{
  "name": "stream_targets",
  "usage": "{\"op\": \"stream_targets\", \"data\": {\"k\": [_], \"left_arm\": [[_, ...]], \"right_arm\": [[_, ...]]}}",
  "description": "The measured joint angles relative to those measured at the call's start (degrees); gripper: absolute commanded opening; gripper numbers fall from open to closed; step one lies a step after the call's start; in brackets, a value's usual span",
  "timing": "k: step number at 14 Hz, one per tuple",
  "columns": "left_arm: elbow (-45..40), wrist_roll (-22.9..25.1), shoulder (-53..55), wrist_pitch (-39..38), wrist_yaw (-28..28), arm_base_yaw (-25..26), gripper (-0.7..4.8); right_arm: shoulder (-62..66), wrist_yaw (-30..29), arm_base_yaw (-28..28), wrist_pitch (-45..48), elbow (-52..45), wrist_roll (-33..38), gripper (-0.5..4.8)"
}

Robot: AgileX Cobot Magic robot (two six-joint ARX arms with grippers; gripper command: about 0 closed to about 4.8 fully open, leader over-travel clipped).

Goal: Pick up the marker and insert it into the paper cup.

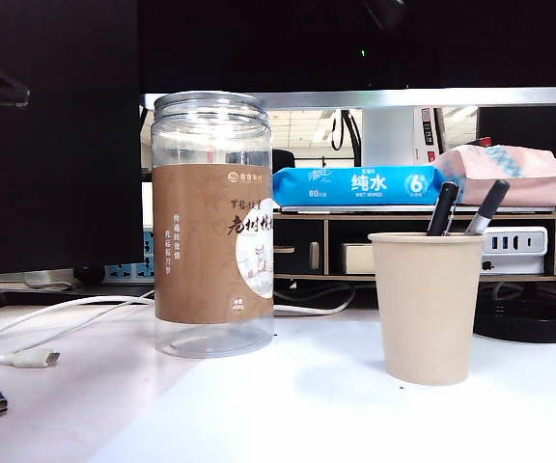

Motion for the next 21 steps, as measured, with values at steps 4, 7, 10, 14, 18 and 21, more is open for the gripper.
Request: {"op": "stream_targets", "data": {"k": [4,7,10,14,18,21], "left_arm": [[0.0,0.0,0.0,0.1,0.0,0.0,-0.05],[0.0,-0.2,0.0,0.1,0.0,0.0,-0.05],[0.0,-1.7,0.0,0.0,0.2,0.0,-0.05],[0.0,-1.9,0.0,-0.9,1.0,0.0,-0.05],[0.0,-1.6,0.0,-0.9,1.0,0.0,-0.05],[0.0,-1.6,0.0,-0.9,1.0,0.0,-0.05]], "right_arm": [[0.0,-10.4,-8.6,1.6,-11.5,-8.4,-0.08],[0.0,-12.3,-11.3,5.2,-17.9,-10.1,-0.08],[0.0,-7.7,-11.3,12.1,-21.9,-8.9,-0.08],[0.0,-4.1,-11.3,18.7,-25.4,-4.8,0.0],[1.4,-2.4,-10.4,26.4,-28.2,-1.6,0.0],[2.5,-2.9,-10.4,26.9,-30.6,-1.2,0.0]]}}
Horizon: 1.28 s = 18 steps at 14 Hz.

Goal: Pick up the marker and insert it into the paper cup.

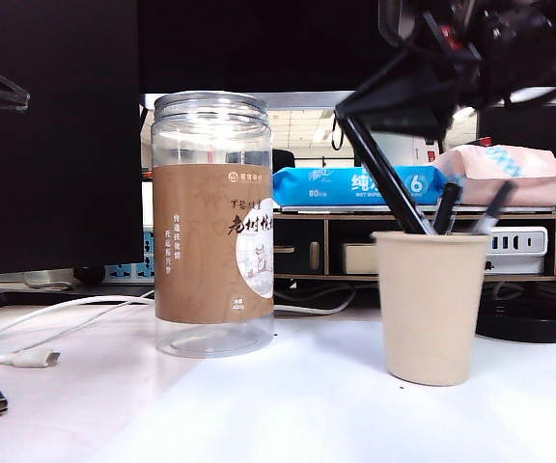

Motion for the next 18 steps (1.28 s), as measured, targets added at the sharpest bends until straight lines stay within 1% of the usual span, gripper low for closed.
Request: {"op": "stream_targets", "data": {"k": [4,5,7,8,10,11,16,17,18], "left_arm": [[0.0,0.0,0.0,0.0,0.0,0.0,-0.05],[0.0,0.0,0.0,0.0,0.0,0.0,-0.05],[0.0,0.0,0.0,0.0,0.0,0.0,-0.05],[0.0,0.0,0.0,0.0,0.0,0.0,-0.05],[0.0,0.0,0.0,0.0,0.0,0.0,-0.05],[0.0,0.0,0.0,0.0,0.0,0.0,-0.05],[0.0,0.0,0.0,0.0,0.0,0.0,-0.05],[0.0,0.0,0.0,0.0,0.0,0.0,-0.05],[0.0,0.0,0.0,0.0,0.0,0.0,-0.05]], "right_arm": [[0.0,0.0,0.0,1.6,-1.2,0.0,0.06],[0.0,0.0,0.0,1.6,-1.2,0.0,0.4],[0.0,0.1,0.0,1.6,-1.2,0.2,0.45],[0.0,0.2,0.0,1.6,-1.2,0.2,0.64],[0.0,0.2,0.0,1.6,-1.2,0.5,0.68],[0.0,0.2,0.0,1.6,-1.2,0.7,0.95],[0.0,-0.2,0.0,1.6,-1.2,1.2,0.94],[0.0,-0.2,0.0,1.7,-1.2,1.8,0.19],[-0.3,-0.2,0.0,2.0,-1.2,3.9,-0.09]]}}
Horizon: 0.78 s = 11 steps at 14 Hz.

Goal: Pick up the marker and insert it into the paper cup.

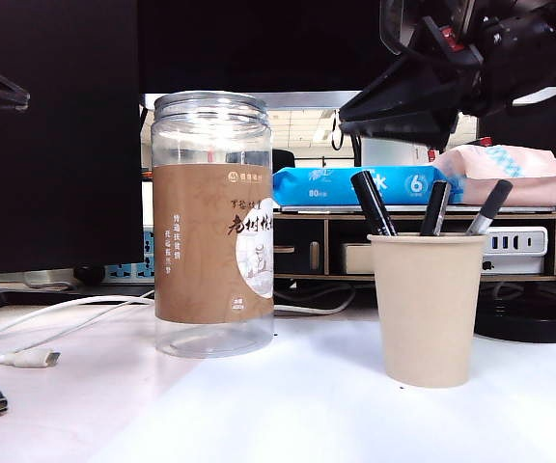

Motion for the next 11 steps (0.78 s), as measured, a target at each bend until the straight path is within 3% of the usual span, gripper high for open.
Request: {"op": "stream_targets", "data": {"k": [2,4,5,6,8,11], "left_arm": [[0.0,0.0,0.0,0.1,0.0,0.0,-0.05],[0.0,0.0,0.0,0.7,0.0,0.0,-0.05],[0.0,1.1,0.0,0.9,0.0,0.0,-0.05],[0.0,1.7,0.0,1.1,-0.1,0.0,-0.05],[0.0,2.2,0.0,1.7,-1.2,0.0,-0.05],[0.0,3.0,0.0,4.2,-3.5,0.0,-0.05]], "right_arm": [[-3.9,0.7,0.0,2.8,0.1,2.6,-0.09],[-11.3,7.3,0.0,6.7,0.1,7.5,-0.09],[-26.6,28.7,0.0,2.9,0.2,13.4,-0.09],[-29.8,32.6,0.0,1.4,0.2,13.6,-0.09],[-35.8,38.7,-0.1,-2.0,-1.4,14.3,-0.08],[-44.5,40.1,0.0,-3.2,-7.9,16.3,-0.08]]}}
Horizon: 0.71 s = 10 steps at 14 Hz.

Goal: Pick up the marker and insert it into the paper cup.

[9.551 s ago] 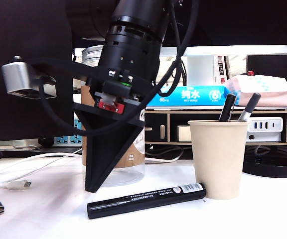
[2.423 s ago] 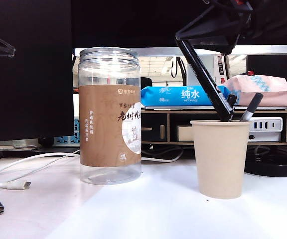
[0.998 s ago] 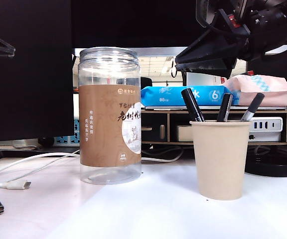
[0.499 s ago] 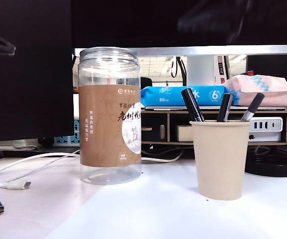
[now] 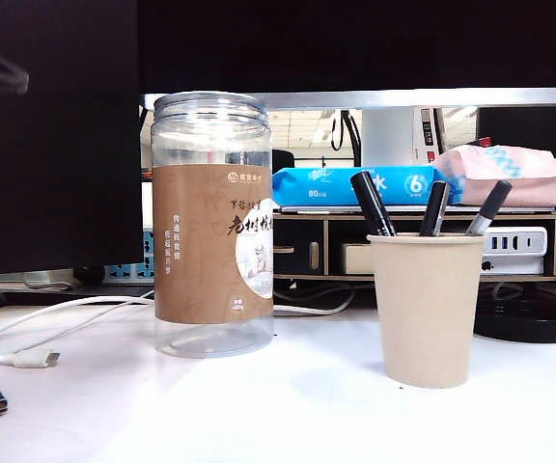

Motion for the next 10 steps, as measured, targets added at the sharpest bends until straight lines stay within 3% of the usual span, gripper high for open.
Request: {"op": "stream_targets", "data": {"k": [2,5,8,10], "left_arm": [[0.0,0.0,0.0,2.0,-0.2,0.0,-0.05],[0.0,1.3,0.0,1.9,-2.6,0.0,-0.05],[0.0,1.3,0.0,1.9,-3.9,0.0,-0.05],[0.0,1.3,0.0,1.9,-9.6,0.0,-0.05]], "right_arm": [[-10.6,0.1,0.0,-0.8,-7.7,5.7,-0.08],[-28.8,3.1,0.0,-5.1,-18.4,6.9,-0.08],[-37.5,3.3,0.0,-6.8,-23.9,8.3,-0.08],[-38.3,8.8,0.0,-3.6,-28.9,8.3,-0.05]]}}
